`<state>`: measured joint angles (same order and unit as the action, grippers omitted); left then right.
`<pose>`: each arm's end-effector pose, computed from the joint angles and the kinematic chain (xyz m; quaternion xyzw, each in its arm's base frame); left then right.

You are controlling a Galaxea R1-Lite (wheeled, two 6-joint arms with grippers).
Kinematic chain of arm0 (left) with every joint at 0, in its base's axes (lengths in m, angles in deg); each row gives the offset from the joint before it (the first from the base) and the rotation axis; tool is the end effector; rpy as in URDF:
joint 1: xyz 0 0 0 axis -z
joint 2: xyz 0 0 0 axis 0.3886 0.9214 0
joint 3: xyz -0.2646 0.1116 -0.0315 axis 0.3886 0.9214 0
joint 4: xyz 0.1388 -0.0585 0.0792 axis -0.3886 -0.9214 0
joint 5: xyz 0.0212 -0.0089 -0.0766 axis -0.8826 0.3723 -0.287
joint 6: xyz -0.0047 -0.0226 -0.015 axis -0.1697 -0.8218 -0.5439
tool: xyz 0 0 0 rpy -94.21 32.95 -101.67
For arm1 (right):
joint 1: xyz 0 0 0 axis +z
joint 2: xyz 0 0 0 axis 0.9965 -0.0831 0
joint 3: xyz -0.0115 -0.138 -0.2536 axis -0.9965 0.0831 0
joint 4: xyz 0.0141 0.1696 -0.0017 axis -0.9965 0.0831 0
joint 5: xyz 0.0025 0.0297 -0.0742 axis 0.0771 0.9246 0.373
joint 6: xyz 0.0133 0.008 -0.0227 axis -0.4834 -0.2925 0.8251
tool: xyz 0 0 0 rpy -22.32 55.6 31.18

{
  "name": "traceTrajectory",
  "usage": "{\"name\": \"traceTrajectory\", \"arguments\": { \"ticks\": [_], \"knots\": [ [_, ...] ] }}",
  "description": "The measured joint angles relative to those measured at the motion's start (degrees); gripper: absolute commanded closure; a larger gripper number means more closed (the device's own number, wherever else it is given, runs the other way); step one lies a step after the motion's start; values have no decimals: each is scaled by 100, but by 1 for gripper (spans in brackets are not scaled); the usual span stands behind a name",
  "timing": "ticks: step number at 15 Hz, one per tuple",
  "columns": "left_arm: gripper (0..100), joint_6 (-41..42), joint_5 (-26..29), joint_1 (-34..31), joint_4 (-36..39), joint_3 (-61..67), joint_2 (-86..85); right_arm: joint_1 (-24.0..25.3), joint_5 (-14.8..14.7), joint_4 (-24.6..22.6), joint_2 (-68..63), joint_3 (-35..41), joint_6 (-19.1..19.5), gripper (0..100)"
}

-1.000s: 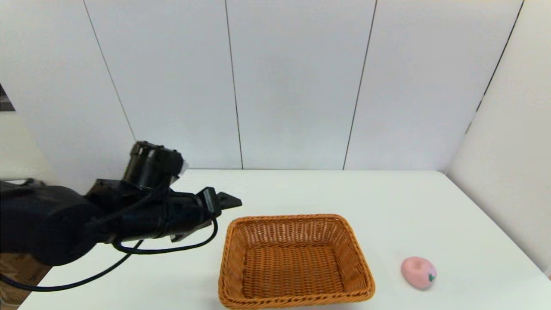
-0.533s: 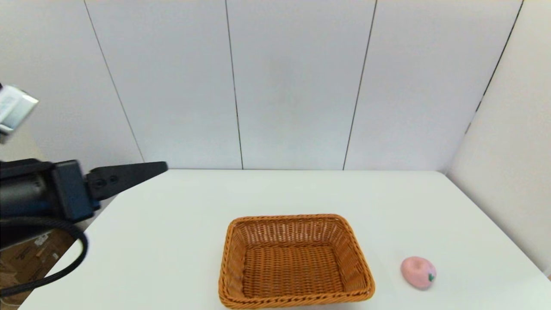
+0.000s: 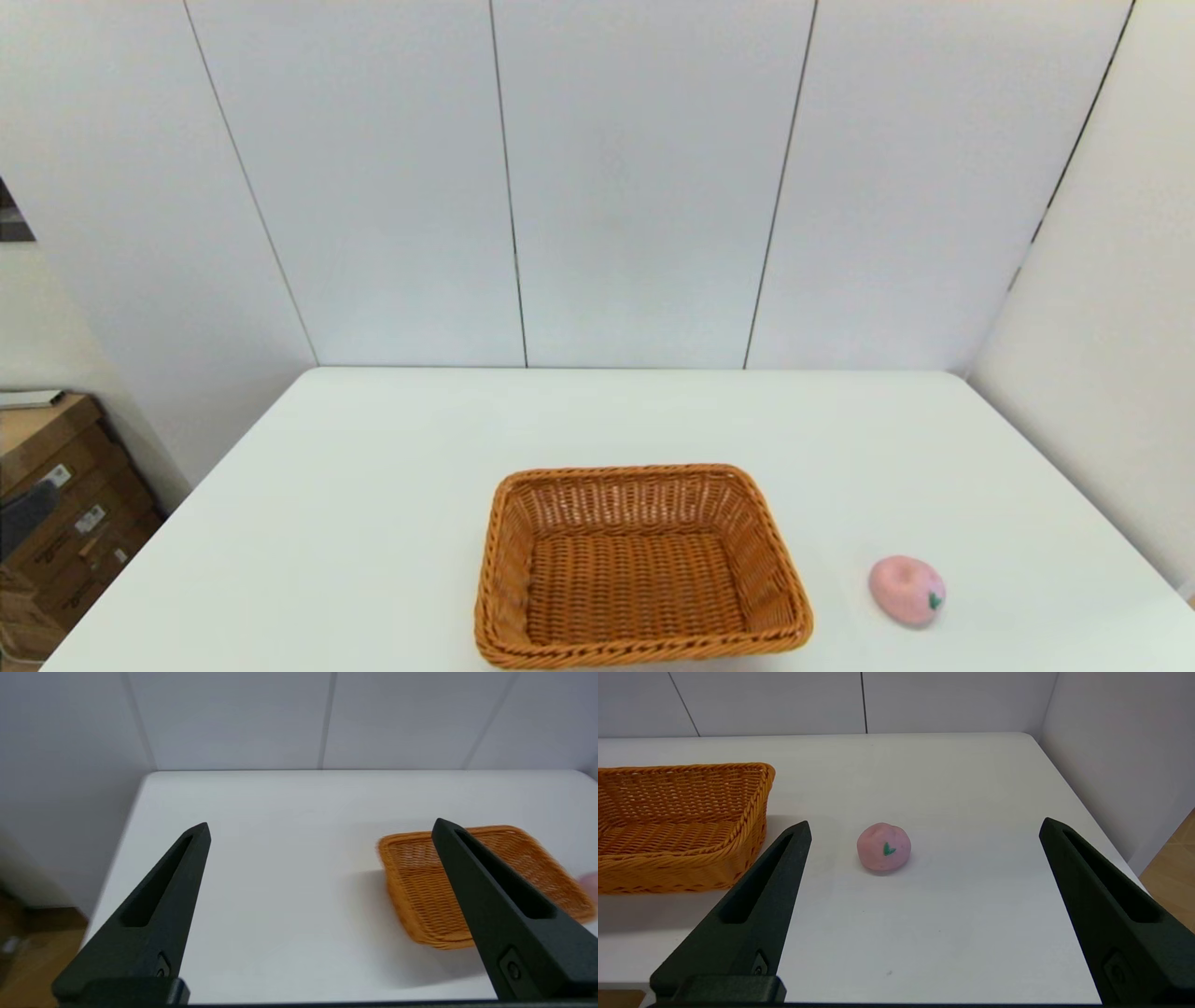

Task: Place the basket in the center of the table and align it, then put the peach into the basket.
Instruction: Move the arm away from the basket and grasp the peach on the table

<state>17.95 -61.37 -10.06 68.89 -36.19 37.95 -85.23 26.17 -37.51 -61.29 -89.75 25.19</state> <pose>0.0142 -0.0002 0.2147 -0.0456 0.0564 -0.0566 0.9958 -0.0311 -0.0005 0.0752 0.0101 0.0185 -0.0093 0.9997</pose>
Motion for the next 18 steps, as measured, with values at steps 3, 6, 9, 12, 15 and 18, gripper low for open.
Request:
{"name": "traceTrajectory", "arguments": {
  "ticks": [3, 6, 9, 12, 15, 18],
  "knots": [
    [0, 72, -33, -491, 6, 584, -946, 0, 0, -1, 0, 0, 4, 0],
    [0, 135, -276, -692, 246, 1141, -1406, 0, 0, -1, 0, 0, 0, 0],
    [0, 224, -282, -755, 282, 1265, -1552, 0, 0, -4, 0, 0, 2, 0],
    [0, 483, -260, -902, 282, 1399, -1596, 0, 0, 2, 0, -7, 4, 0],
    [0, 489, -260, -1006, 290, 1664, -1723, 0, 0, 5, 0, -9, 6, 0],
    [0, 639, -168, -1215, 276, 2120, -2167, 0, 0, 0, 0, -9, 2, 0]
  ]
}}
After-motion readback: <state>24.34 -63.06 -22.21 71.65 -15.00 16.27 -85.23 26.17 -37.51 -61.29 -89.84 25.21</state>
